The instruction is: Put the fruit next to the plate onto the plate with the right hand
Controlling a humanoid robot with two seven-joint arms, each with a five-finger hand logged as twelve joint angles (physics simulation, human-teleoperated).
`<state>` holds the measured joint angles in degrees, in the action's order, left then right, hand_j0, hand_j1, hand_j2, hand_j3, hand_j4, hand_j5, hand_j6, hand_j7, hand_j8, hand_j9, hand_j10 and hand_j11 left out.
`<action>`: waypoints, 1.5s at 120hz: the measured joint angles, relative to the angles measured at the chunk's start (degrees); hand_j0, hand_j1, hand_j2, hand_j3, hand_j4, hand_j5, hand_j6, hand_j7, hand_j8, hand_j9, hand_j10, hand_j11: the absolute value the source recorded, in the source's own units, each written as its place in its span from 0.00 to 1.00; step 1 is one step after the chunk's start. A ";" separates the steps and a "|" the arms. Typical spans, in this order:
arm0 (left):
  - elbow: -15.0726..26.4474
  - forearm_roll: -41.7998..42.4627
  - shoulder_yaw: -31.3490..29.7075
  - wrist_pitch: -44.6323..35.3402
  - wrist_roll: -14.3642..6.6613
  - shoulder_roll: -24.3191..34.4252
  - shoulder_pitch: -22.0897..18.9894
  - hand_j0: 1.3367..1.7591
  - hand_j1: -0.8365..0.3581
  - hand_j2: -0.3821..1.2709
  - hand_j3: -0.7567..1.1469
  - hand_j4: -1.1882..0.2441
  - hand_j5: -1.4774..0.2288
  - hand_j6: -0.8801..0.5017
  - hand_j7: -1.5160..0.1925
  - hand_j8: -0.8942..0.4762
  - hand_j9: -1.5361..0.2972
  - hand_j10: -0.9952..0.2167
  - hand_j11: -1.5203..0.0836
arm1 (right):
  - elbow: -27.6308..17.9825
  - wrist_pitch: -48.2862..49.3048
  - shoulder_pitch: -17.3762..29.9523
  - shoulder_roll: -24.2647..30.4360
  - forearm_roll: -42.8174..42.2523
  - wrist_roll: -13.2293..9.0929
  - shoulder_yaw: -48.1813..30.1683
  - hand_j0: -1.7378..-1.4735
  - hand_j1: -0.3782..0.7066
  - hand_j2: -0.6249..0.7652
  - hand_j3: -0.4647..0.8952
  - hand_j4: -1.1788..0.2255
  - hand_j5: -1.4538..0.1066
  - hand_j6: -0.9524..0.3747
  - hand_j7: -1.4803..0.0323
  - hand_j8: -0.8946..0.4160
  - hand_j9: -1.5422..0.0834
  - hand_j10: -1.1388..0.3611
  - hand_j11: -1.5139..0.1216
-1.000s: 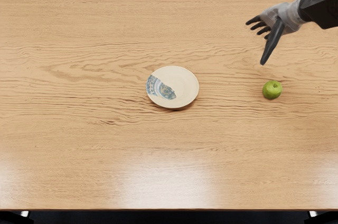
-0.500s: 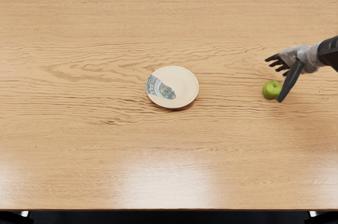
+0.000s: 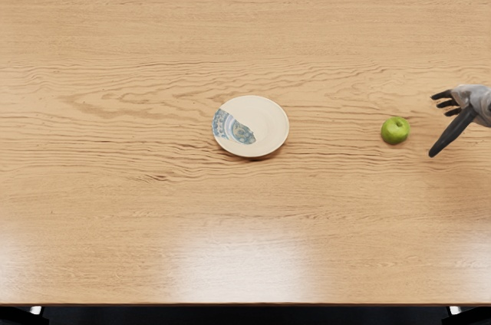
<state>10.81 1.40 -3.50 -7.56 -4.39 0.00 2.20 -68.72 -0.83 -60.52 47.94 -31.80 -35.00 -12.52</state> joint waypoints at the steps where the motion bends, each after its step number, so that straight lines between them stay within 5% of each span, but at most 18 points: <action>1: 0.00 0.00 0.00 0.00 0.00 0.00 0.00 0.76 0.98 0.23 0.40 0.82 0.86 0.63 0.88 0.65 0.83 0.81 0.94 | -0.28 -0.54 0.27 0.21 -0.07 0.00 -0.01 0.30 0.12 0.44 0.34 0.77 0.86 0.65 0.90 0.61 0.88 0.70 0.86; 38: 0.00 0.00 0.01 0.00 0.00 0.00 0.00 0.76 0.98 0.23 0.40 0.82 0.86 0.63 0.88 0.65 0.83 0.81 0.94 | -3.92 -13.68 4.27 -0.89 -1.06 1.78 0.40 0.30 0.10 0.44 0.34 0.79 0.88 0.66 0.92 0.63 0.90 0.71 0.87; 110: 0.00 0.00 0.00 0.00 0.00 0.00 0.00 0.76 0.98 0.23 0.40 0.82 0.86 0.63 0.88 0.65 0.83 0.81 0.94 | -4.01 -26.28 3.90 -10.21 -11.72 0.01 3.49 0.30 0.18 0.43 0.34 0.74 0.81 0.61 0.86 0.57 0.83 0.66 0.81; 180: 0.00 0.00 0.00 0.00 0.00 0.00 0.00 0.76 0.98 0.23 0.40 0.82 0.86 0.63 0.88 0.65 0.83 0.81 0.94 | -3.96 -21.71 1.38 -12.46 -11.86 0.00 6.58 0.30 0.49 0.39 0.34 0.54 0.58 0.40 0.61 0.36 0.61 0.48 0.59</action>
<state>10.81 1.40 -3.51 -7.56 -4.39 0.00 2.20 -72.68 -22.55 -59.14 35.48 -43.66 -35.00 -5.93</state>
